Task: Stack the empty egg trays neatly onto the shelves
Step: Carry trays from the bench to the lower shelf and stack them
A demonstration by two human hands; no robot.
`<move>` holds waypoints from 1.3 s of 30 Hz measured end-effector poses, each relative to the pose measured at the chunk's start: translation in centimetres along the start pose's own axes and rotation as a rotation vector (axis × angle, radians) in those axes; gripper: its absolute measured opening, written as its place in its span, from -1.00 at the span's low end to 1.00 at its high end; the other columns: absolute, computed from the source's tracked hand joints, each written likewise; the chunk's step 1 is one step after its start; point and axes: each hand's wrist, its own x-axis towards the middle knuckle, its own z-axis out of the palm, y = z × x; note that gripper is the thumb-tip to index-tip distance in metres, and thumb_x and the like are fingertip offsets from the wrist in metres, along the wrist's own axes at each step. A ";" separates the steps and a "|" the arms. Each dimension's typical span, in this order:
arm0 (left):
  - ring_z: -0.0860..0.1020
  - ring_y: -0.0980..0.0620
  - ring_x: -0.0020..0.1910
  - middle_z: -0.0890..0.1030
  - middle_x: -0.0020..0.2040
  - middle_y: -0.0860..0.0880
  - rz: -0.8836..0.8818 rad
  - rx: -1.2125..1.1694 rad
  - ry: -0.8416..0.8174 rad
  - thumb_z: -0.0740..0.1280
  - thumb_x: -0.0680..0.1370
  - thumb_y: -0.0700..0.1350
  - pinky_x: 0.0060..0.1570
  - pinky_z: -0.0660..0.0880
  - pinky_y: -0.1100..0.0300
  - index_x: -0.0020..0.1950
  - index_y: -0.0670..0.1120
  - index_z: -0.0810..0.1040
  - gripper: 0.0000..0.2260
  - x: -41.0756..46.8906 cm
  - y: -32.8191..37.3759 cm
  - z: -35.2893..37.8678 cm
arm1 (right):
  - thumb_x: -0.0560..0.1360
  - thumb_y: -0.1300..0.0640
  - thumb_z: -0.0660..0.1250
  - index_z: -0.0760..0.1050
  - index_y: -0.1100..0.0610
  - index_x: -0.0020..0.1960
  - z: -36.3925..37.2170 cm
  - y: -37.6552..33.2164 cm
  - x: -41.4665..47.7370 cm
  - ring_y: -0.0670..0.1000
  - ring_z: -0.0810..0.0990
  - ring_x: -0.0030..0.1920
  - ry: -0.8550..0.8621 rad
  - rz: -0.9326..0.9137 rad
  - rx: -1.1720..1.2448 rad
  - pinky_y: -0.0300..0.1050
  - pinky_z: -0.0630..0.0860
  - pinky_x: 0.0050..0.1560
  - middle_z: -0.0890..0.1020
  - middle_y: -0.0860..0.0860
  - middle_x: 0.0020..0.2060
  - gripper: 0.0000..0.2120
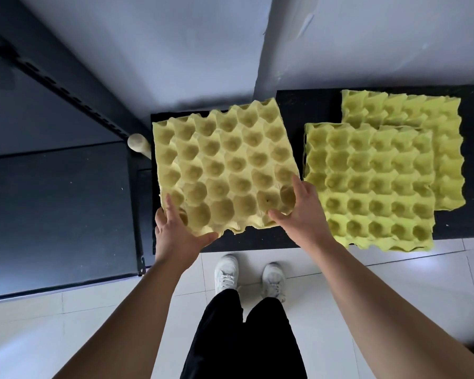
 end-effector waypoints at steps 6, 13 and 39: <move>0.14 -0.14 0.49 0.13 0.54 -0.09 0.092 -0.061 0.055 0.64 0.22 0.07 0.41 0.24 -0.17 0.59 0.10 -0.19 0.22 -2.8 1.8 -2.8 | 0.37 0.03 0.49 0.16 -0.02 0.52 -2.3 -1.6 -2.7 0.12 0.45 0.20 0.081 -0.050 0.125 0.08 0.41 0.29 0.34 0.08 0.23 -0.18; 0.02 -0.06 0.53 0.00 0.57 -0.03 0.227 -0.125 0.137 0.60 0.27 0.12 0.49 0.11 -0.07 0.60 0.02 -0.17 0.18 -10.3 4.9 -6.9 | 0.41 0.10 0.48 0.20 0.05 0.51 -7.9 -4.9 -8.4 -0.06 0.37 0.25 0.232 -0.132 0.167 -0.39 0.34 0.22 0.27 0.10 0.33 -0.25; 0.38 -0.06 0.29 0.36 0.31 -0.03 0.338 -0.451 0.672 0.67 0.05 0.18 0.24 0.45 -0.14 0.48 -0.02 0.19 0.12 -36.1 -7.2 -22.4 | 0.40 0.06 0.48 0.37 0.02 0.40 -11.9 -21.2 -32.4 0.05 0.34 0.36 0.283 -0.708 0.183 -0.36 0.29 0.27 0.31 0.11 0.33 -0.39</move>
